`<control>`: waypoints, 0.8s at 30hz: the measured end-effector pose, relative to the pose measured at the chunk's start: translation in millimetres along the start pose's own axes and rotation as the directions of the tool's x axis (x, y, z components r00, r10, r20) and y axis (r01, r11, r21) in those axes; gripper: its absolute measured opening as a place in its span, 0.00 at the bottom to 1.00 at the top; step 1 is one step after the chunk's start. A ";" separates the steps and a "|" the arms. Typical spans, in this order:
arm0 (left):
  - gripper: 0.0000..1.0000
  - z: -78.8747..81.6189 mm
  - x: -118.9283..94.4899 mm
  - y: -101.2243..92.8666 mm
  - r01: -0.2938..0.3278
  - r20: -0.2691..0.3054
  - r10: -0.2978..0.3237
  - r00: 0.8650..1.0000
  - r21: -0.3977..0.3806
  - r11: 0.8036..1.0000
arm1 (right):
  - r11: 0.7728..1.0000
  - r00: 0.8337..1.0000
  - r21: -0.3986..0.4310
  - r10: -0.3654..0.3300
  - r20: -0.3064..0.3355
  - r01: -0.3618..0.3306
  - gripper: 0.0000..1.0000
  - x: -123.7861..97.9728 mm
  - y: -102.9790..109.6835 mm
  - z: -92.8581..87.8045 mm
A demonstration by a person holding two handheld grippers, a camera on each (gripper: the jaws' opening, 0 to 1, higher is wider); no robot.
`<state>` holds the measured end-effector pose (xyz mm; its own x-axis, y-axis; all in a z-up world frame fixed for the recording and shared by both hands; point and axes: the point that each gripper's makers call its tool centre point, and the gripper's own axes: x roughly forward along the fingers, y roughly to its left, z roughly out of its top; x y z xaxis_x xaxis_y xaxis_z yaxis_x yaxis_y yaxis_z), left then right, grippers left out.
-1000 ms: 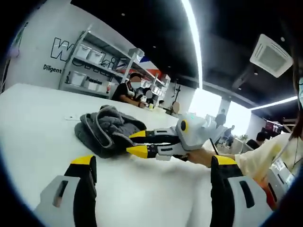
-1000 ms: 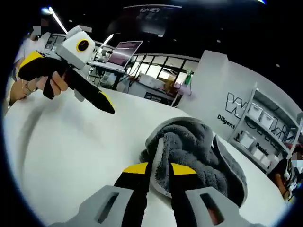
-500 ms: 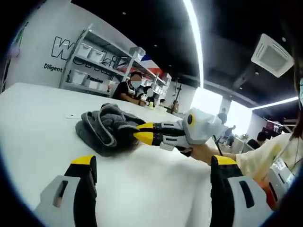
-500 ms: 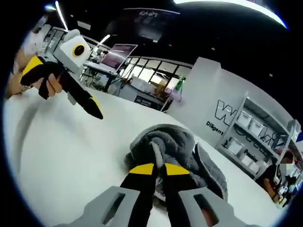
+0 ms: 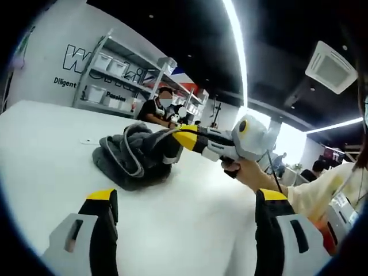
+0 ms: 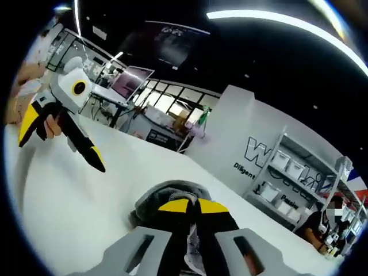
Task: Fold the towel on the table until its edges align and the towel forms a compact rectangular stack.
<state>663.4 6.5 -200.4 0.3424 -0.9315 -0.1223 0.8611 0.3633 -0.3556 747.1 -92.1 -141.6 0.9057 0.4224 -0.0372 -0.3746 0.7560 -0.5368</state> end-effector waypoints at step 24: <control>0.97 1.1 -1.2 3.4 0.000 -0.004 0.000 1.000 -0.008 1.000 | 0.989 0.987 -0.049 -0.135 0.082 0.140 0.00 0.2 -82.7 78.1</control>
<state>666.4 8.8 -200.5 0.3408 -0.9316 -0.1264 0.8581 0.3632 -0.3631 762.7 -115.4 -31.4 0.9287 0.3557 0.1050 -0.2342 0.7820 -0.5777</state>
